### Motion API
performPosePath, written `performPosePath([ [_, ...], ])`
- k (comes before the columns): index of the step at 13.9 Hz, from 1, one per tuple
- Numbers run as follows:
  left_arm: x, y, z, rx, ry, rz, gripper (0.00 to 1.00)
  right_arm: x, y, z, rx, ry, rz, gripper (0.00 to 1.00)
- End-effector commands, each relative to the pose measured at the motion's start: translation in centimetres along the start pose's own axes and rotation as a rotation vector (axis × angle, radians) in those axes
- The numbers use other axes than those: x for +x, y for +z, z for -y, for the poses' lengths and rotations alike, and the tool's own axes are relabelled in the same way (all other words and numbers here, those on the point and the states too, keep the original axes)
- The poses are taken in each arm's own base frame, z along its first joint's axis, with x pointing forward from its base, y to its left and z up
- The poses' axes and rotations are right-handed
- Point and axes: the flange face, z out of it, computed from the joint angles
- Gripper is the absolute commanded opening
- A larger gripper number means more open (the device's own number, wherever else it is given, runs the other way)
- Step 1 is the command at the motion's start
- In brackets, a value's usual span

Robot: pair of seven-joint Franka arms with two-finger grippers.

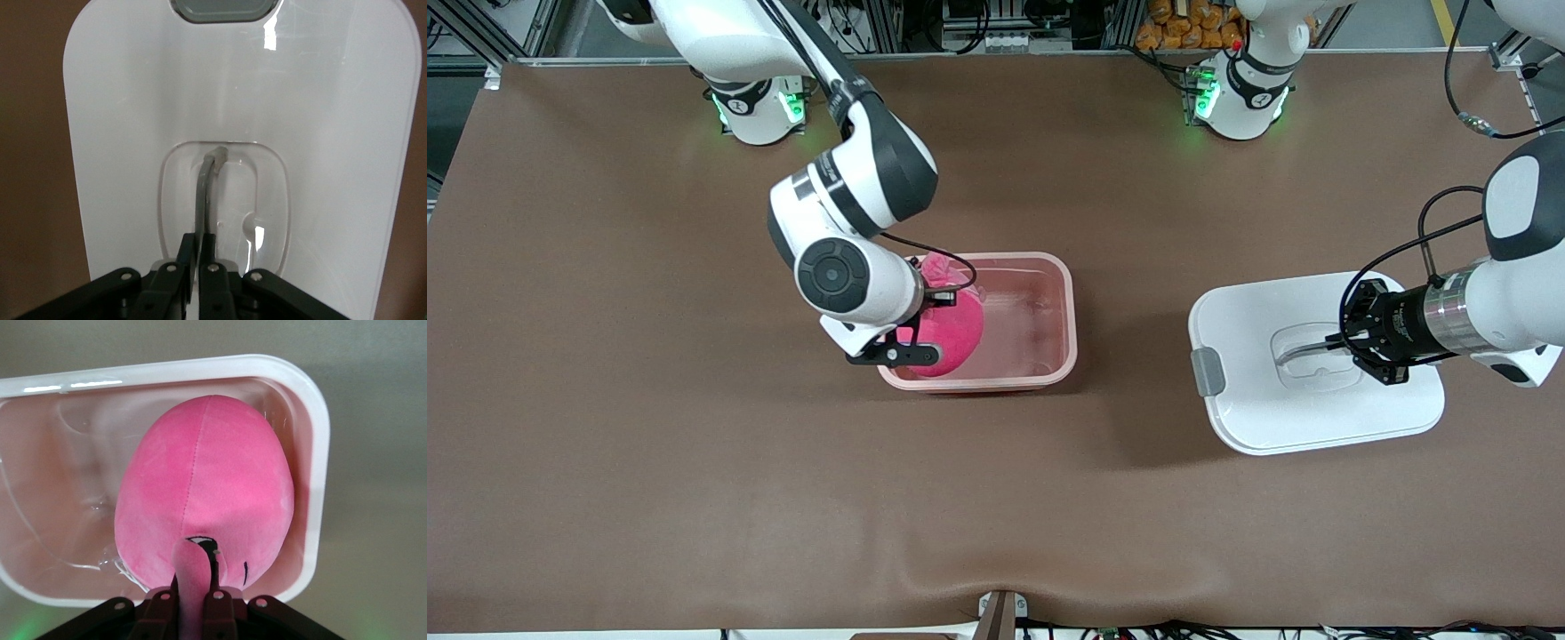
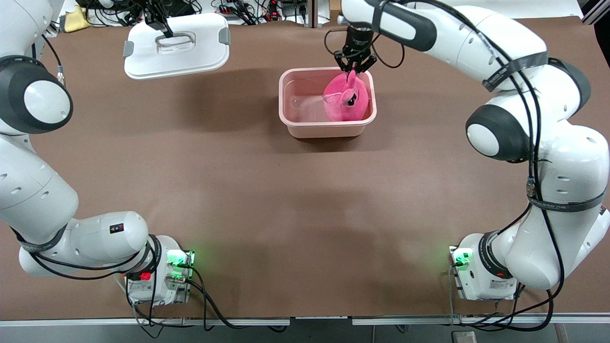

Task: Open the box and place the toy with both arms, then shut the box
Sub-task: 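Carry the pink toy with the right gripper over the open box, then lower the pink toy into the box and open the right gripper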

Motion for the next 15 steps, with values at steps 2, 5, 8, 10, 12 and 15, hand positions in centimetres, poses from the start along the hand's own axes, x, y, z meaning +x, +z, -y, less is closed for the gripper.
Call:
performPosePath([
  [2,0.0,-1.0,0.7,0.000,-0.022,0.015,0.00,0.9,2.2,1.2,-0.033,0.011,-0.026,0.00],
  [5,0.5,-1.0,0.6,-0.003,-0.020,0.016,0.00,1.4,4.7,2.6,-0.043,0.034,-0.058,0.00],
  [8,0.8,-1.0,0.5,-0.002,-0.020,0.013,0.00,1.7,6.4,3.9,-0.032,0.074,-0.089,0.00],
  [10,1.1,-0.9,0.4,-0.002,-0.025,0.009,0.00,1.7,7.0,4.7,-0.016,0.104,-0.117,0.00],
  [12,1.1,-1.0,0.4,-0.004,-0.025,0.008,0.00,1.7,7.5,5.5,0.002,0.143,-0.134,0.00],
  [15,1.2,-1.0,0.4,-0.005,-0.028,0.005,0.00,1.1,8.5,7.2,0.017,0.128,-0.165,0.00],
])
